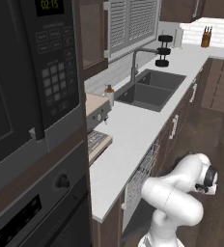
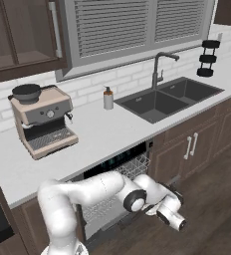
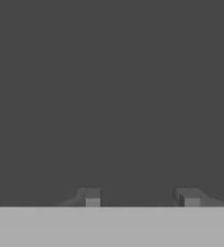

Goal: Pick up the cup and bowl from the counter, place them in the dishwasher, and close the dishwasher door.

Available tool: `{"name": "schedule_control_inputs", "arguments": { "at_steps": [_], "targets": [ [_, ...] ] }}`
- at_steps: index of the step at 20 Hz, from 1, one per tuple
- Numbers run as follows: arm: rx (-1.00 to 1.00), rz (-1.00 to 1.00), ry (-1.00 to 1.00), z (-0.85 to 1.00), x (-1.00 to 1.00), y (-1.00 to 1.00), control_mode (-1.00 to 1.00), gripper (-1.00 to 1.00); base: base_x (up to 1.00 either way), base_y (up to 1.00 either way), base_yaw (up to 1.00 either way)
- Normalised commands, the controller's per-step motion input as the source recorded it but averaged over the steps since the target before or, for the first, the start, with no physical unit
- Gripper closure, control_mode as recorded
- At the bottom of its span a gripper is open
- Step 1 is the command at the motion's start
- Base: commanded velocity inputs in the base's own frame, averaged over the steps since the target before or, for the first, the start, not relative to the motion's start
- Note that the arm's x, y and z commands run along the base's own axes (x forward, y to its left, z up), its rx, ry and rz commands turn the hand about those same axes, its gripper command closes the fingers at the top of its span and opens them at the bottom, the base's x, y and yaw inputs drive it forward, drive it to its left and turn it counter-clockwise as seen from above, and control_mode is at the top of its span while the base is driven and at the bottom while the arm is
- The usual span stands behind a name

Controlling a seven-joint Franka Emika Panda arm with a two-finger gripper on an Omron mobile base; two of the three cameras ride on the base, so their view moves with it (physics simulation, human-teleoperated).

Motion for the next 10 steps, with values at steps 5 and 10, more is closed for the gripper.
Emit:
{"name": "schedule_control_inputs", "arguments": {
  "at_steps": [5,10],
  "targets": [
    [0.44,0.21,-0.35,0.53,0.37,1.0,-1.0,-1.0,0.0,0.0,0.0],
    [0.48,0.15,-0.42,0.03,0.28,1.0,-1.0,-1.0,0.0,0.0,0.0]
  ]
}}
